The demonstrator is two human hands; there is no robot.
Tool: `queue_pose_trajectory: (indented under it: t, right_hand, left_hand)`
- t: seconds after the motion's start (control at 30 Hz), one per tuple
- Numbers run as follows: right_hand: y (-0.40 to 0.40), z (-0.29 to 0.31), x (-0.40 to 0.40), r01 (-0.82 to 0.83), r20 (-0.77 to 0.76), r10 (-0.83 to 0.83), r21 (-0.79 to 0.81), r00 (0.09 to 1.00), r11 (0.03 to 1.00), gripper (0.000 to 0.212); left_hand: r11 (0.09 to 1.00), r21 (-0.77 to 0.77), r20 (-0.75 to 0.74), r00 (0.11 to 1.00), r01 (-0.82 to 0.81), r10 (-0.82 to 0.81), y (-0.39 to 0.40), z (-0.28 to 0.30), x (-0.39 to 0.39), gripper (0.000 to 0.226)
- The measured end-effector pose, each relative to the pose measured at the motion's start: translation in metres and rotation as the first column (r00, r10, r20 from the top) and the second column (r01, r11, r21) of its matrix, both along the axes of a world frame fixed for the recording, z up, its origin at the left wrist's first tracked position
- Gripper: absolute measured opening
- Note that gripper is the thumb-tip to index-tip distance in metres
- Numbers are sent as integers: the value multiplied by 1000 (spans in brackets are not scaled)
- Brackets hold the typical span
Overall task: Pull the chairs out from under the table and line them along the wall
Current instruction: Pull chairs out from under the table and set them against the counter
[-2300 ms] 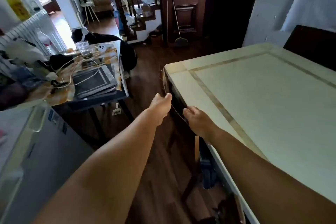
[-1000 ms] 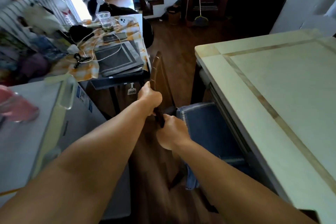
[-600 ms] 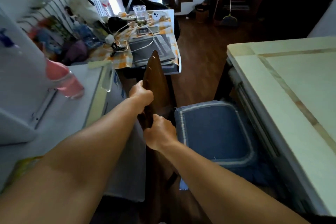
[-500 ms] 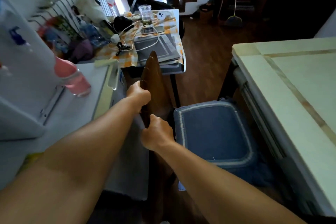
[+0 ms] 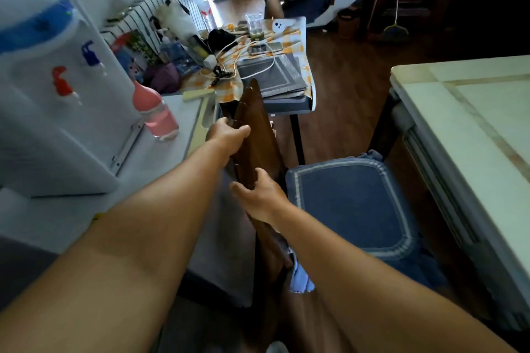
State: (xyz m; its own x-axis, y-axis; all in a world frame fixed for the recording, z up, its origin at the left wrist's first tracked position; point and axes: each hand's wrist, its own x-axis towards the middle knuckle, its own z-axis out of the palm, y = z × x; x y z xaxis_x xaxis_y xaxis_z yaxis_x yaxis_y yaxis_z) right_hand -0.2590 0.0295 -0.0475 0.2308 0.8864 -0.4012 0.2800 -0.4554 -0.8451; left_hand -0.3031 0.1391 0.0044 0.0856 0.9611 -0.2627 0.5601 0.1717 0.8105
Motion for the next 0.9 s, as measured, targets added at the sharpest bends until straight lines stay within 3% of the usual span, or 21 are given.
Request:
queue_pose_trajectory:
  t: [0.1,0.3,0.5,0.9]
  right_hand:
    - [-20,1,16,172,-43,-167,146,985,974,74]
    - [-84,25,64,421,-83,-434,454,897,785,45]
    - [-163,55,94,522,-55,-616,593,785,613,37]
    - [-343,74,91,540,15,-744,678,668,499,30]
  left_hand:
    - [994,103,-2,1000,-27,27,-19,16,3,65]
    - [948,278,170,980,-152,107,-89,34,17,52]
    - [949,221,349,927,-224,137,-172,48,38,30]
    - [995,86,536,844,-42,-11,-353,39,44,19]
